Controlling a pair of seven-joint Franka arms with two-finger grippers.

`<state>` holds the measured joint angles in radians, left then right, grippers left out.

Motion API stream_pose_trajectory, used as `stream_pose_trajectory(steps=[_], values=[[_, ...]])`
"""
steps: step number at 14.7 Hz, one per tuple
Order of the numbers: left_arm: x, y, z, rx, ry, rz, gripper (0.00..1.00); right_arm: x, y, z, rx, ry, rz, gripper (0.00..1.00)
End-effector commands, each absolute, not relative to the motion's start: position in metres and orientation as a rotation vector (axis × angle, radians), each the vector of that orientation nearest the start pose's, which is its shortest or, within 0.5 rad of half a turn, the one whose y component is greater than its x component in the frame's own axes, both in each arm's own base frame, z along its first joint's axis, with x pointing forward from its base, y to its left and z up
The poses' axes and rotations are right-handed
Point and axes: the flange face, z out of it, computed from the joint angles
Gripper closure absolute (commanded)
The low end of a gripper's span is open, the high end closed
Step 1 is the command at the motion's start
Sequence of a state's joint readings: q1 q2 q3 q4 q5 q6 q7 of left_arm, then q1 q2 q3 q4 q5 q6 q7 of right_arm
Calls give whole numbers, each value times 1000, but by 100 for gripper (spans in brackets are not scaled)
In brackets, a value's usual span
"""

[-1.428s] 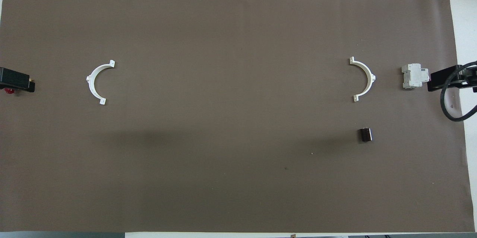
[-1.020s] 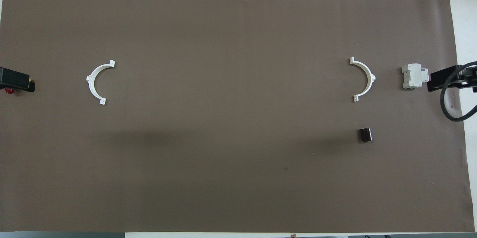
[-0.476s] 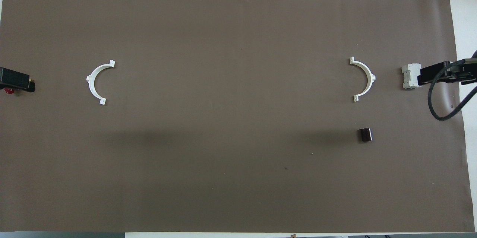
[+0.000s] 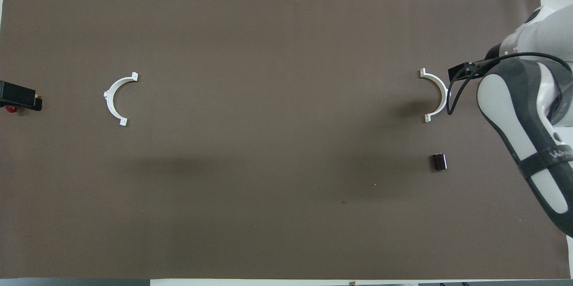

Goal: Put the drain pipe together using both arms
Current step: 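Grasp the white semicircular clamp half with the right gripper, then carry the clamp half toward the table center with the right gripper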

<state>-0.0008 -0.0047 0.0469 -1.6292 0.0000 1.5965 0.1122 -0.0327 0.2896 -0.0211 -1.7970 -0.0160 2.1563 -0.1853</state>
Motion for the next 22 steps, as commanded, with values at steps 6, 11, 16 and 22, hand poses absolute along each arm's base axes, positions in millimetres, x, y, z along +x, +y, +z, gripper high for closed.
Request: stream_pose_trajectory(steps=[6, 11, 16, 22], values=[[544, 25, 603, -3123, 88, 35, 0, 632, -45, 305, -3122, -417, -17, 37], [544, 25, 603, -3123, 88, 35, 0, 627, -59, 298, -3121, -428, -29, 49], [544, 25, 603, -3123, 88, 36, 0, 624, -52, 294, -3105, -399, -21, 68], [545, 25, 604, -3122, 88, 33, 0, 650, -13, 335, -3093, -469, -28, 100]])
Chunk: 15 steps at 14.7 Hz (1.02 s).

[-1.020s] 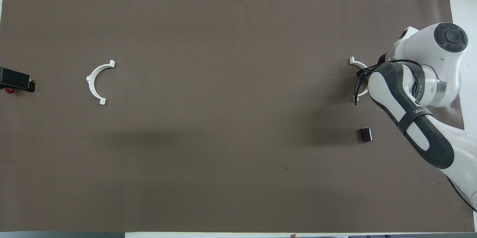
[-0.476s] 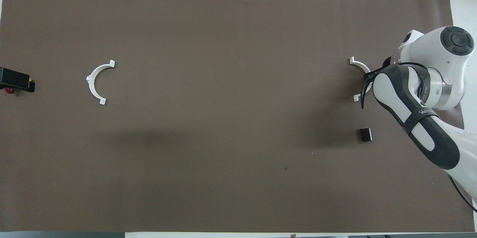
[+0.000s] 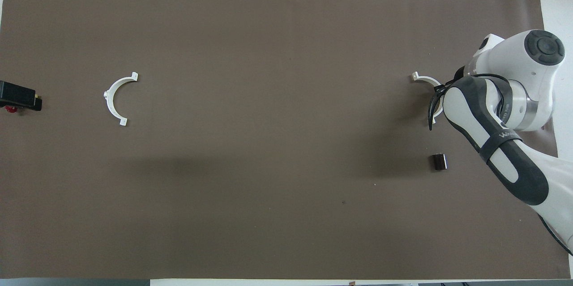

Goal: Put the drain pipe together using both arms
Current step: 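Carry the clamp half toward the table center with the right gripper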

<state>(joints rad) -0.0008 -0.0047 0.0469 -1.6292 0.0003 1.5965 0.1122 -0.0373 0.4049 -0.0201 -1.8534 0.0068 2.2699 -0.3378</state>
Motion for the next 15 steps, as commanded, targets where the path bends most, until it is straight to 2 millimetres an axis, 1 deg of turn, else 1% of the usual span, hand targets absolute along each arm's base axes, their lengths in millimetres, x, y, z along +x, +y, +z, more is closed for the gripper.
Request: stream_pose_trajectory(steps=[1, 2, 3, 4, 5, 7, 8, 9, 10, 11, 12, 13, 14, 15], values=[[544, 25, 603, -3123, 88, 35, 0, 660, 9, 349, -3097, -451, -25, 100], [544, 25, 603, -3122, 88, 36, 0, 668, 44, 358, -3105, -411, -16, 100], [544, 25, 603, -3123, 88, 36, 0, 671, 101, 370, -3116, -350, -43, 100], [544, 25, 603, -3123, 88, 35, 0, 666, 160, 374, -3120, -257, -63, 100], [544, 25, 603, -3123, 88, 35, 0, 662, 206, 374, -3120, -183, -73, 100], [544, 25, 603, -3123, 88, 36, 0, 658, 275, 370, -3100, -82, -89, 100], [544, 25, 603, -3122, 88, 36, 0, 651, 297, 365, -3094, -37, -99, 100], [544, 25, 603, -3123, 88, 36, 0, 637, 325, 363, -3085, -38, -115, 100], [544, 25, 603, -3123, 88, 35, 0, 628, 336, 354, -3090, -61, -98, 100], [544, 25, 603, -3123, 88, 35, 0, 624, 335, 344, -3100, -65, -78, 100], [544, 25, 603, -3123, 88, 35, 0, 624, 327, 333, -3109, -64, -69, 100], [544, 25, 603, -3123, 88, 35, 0, 623, 325, 327, -3106, -92, -78, 100], [544, 25, 603, -3123, 88, 35, 0, 623, 325, 323, -3101, -93, -90, 100], [544, 25, 603, -3123, 88, 35, 0, 619, 330, 317, -3103, -107, -82, 100]])
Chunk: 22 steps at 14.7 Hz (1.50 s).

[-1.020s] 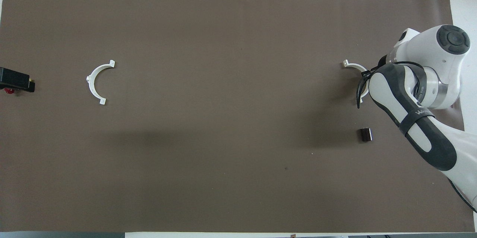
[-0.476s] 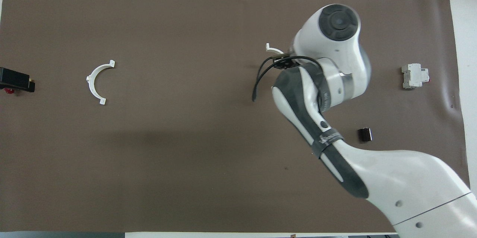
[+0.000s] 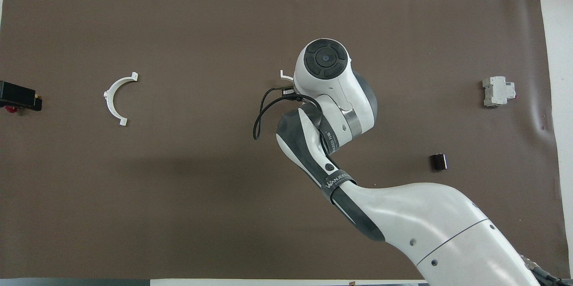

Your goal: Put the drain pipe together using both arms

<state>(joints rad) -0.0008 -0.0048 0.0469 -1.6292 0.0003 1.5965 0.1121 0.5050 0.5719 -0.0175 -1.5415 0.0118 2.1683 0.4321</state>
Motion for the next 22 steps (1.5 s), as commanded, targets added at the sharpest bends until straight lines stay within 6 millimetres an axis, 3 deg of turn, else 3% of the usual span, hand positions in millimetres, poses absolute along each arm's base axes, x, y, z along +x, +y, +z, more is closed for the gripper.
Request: stream_pose_trajectory(steps=[1, 7, 8, 9, 10, 12, 14, 15, 16, 18, 20, 22], values=[[544, 25, 603, -3123, 88, 35, 0, 618, 332, 311, -3106, -111, -71, 100], [540, 11, 602, -3123, 118, 85, 0, 608, 349, 299, -3106, -153, -61, 100], [541, 10, 603, -3123, 123, 66, 0, 607, 350, 298, -3106, -160, -59, 96], [544, 11, 604, -3122, 126, 26, 0, 607, 348, 296, -3109, -159, -56, 78], [548, 12, 602, -3120, 129, -26, 0, 607, 346, 293, -3105, -158, -69, 42], [553, 10, 576, -3117, 146, -60, 0, 609, 347, 296, -3096, -165, -108, 0], [559, 12, 546, -3112, 156, -124, 0, 622, 345, 326, -3086, -155, -160, 0], [563, 13, 528, -3110, 174, -136, 0, 627, 334, 337, -3099, -131, -153, 0], [566, 14, 513, -3108, 180, -141, 0, 634, 320, 369, -3099, -97, -163, 0], [578, 14, 475, -3102, 209, -157, 0, 640, 273, 426, -3114, -7, -148, 0], [591, 15, 439, -3096, 240, -161, 0, 635, 208, 479, -3139, 61, -79, 0], [604, 14, 404, -3090, 266, -169, 0, 620, 151, 529, -3144, 75, -29, 0]])
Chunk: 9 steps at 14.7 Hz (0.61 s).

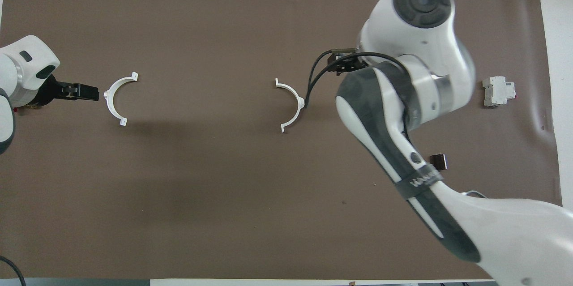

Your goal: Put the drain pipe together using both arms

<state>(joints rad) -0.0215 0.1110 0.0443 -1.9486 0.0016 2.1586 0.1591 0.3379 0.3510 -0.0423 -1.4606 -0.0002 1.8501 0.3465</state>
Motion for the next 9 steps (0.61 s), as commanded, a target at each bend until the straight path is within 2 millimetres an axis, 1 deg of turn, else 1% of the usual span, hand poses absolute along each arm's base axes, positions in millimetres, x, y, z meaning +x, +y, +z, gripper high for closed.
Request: stream_pose_trajectory(steps=[1, 2, 3, 4, 5, 6, 7, 9], values=[[607, 14, 386, -3084, 312, -164, 0, 604, 119, 560, -3148, 95, 9, 0], [611, 16, 373, -3073, 362, -183, 0, 590, 91, 583, -3149, 113, 36, 0], [615, 16, 361, -3067, 385, -192, 0, 576, 68, 603, -3149, 109, 56, 0], [619, 16, 349, -3066, 393, -189, 0, 567, 45, 616, -3149, 106, 69, 0], [622, 16, 335, -3063, 413, -179, 0, 559, 29, 625, -3146, 106, 84, 0], [624, 17, 326, -3057, 439, -183, 0, 552, 18, 628, -3144, 121, 98, 0], [624, 21, 321, -3054, 453, -177, 0, 550, 14, 625, -3147, 128, 115, 0], [621, 29, 315, -3057, 450, -160, 8, 550, 9, 624, -3149, 126, 108, 0]])
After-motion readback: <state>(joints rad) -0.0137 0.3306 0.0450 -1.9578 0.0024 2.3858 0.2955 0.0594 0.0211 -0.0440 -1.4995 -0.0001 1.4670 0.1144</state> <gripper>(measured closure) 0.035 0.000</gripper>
